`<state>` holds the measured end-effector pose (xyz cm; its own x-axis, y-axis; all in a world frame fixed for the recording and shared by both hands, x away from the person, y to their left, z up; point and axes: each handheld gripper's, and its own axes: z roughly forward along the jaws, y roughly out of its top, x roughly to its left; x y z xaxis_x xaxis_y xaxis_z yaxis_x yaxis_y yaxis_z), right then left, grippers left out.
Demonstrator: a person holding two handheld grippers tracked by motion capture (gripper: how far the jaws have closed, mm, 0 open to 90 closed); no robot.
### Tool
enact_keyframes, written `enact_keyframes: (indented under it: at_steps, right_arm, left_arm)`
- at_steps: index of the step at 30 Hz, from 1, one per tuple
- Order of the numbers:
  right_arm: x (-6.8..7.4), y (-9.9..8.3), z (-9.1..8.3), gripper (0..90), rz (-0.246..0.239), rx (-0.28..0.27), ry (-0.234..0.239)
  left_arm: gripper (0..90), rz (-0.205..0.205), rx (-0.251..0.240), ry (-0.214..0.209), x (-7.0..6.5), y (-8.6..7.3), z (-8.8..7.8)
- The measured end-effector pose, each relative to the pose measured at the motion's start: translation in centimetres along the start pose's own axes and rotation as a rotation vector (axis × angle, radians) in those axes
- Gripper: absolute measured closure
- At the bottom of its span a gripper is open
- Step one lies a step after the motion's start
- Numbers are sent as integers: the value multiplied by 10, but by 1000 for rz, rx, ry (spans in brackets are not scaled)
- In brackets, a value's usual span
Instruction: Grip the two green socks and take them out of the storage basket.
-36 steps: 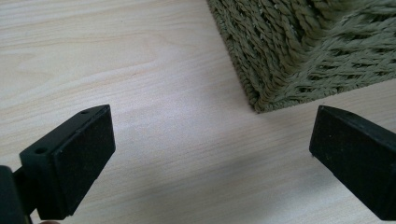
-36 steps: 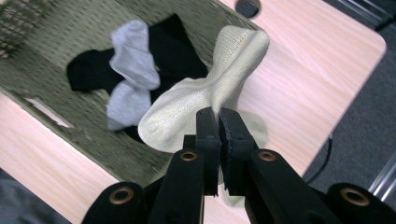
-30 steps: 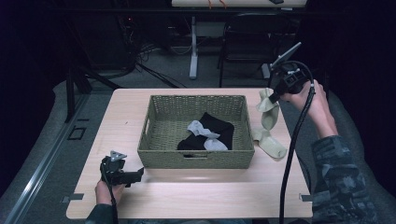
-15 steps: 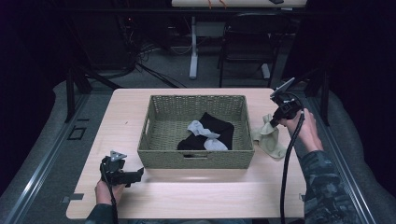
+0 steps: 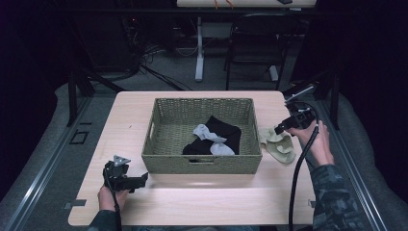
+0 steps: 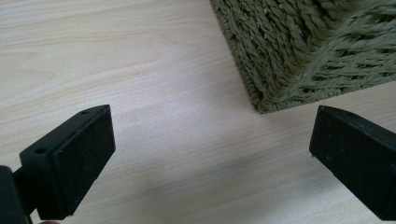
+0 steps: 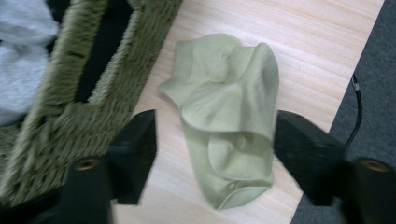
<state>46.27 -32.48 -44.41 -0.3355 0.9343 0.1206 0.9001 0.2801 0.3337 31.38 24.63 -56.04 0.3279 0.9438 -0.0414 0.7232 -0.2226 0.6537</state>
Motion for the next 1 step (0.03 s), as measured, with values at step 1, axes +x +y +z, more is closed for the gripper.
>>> enact_keyframes:
  at_steps: [1]
  right_arm:
    - [1,-3,-2,221,-1,-14,9]
  left_arm:
    - [1,0,0,0,0,0,0]
